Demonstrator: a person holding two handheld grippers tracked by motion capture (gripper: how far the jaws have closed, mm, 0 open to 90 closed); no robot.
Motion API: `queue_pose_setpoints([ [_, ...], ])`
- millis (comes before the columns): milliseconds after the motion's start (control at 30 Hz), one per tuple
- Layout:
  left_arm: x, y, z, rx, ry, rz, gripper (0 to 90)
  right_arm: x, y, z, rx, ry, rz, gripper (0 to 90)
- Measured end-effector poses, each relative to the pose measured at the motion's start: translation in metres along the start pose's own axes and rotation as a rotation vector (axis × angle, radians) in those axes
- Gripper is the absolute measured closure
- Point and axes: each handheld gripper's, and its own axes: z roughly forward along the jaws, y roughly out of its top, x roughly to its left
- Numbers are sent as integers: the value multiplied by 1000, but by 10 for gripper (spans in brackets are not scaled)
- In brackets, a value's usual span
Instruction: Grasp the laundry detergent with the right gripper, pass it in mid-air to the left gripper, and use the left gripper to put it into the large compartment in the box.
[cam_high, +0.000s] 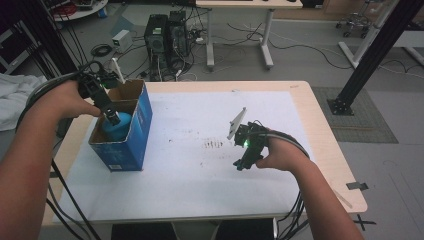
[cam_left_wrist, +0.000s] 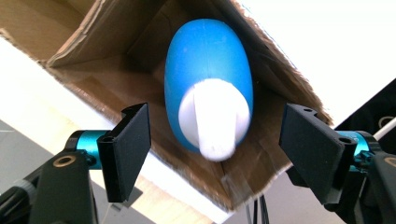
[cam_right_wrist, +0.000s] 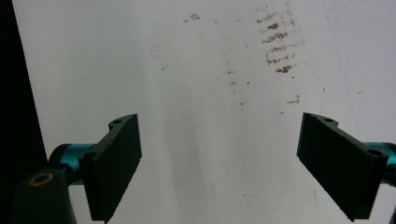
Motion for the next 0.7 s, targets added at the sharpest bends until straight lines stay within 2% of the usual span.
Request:
queue_pose_setpoints([
  [133,-5,-1,-11,-11,3,6,233,0,2,-4,-3,-2,-3,131],
  [267,-12,1,-22,-19,7,28,215,-1,5,-8,-4,-6,-7,131],
  [367,-19,3,-28,-2,1,42,187,-3,6,-10,-5,-4,-11,131],
  [567,-34,12,-34,-20,2,110,162,-4,9,-14,6,-7,-6,131],
  [700,-45,21,-34,-15,2,178,132,-4,13,-17,14,-7,-11,131],
])
